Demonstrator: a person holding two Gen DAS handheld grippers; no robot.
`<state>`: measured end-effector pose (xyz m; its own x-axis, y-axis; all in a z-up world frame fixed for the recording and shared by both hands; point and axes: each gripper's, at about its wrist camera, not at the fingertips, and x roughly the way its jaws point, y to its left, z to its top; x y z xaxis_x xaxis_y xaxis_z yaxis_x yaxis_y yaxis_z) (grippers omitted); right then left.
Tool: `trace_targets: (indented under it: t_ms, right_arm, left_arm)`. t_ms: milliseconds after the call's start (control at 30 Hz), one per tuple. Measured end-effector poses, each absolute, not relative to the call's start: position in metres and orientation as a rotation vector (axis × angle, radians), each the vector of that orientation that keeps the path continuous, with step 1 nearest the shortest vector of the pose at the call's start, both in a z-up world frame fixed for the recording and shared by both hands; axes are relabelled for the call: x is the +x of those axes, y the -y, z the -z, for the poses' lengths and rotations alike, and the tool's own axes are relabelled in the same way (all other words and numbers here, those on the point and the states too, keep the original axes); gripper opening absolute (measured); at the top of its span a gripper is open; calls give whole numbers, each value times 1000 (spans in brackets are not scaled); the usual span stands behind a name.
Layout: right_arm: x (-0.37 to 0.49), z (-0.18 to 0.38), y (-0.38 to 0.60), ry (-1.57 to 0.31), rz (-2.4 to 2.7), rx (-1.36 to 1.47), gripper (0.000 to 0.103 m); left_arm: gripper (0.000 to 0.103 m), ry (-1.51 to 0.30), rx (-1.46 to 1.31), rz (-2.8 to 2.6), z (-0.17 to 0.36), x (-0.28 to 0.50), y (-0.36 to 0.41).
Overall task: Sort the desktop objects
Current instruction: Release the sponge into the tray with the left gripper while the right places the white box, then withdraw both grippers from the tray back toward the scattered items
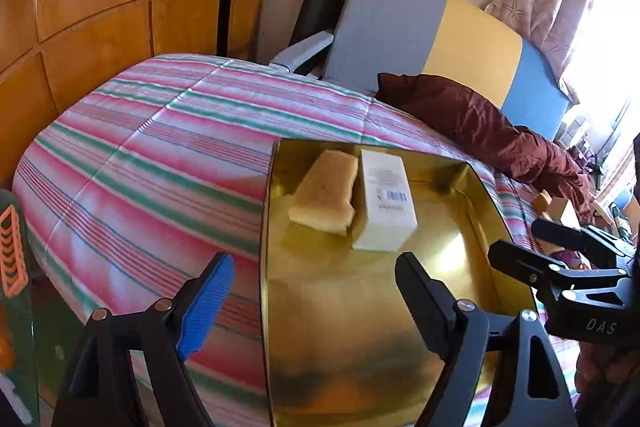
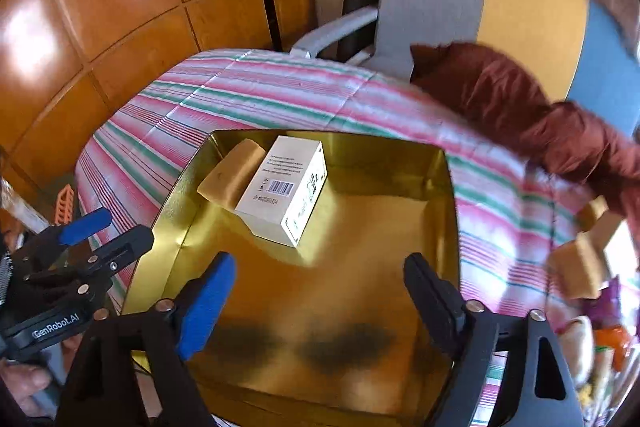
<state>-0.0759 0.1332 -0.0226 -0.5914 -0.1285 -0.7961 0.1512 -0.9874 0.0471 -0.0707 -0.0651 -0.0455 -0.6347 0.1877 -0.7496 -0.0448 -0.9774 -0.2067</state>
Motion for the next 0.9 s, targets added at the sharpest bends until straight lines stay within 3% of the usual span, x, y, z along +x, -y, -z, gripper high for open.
trace_targets:
  t_ms: [100, 367, 900]
  right_arm:
    - [-61, 17, -128, -100, 2703, 1284, 90]
    - [-28, 13, -124, -227, 2759, 1218, 91]
    - [-5, 19, -170, -208, 2841, 1243, 92]
  left_arm:
    - [74, 252, -1294, -2705, 48, -62, 63]
    - [73, 328, -1317, -2653, 53, -46, 61]
    - [74, 252, -1297, -2568, 42, -38, 21]
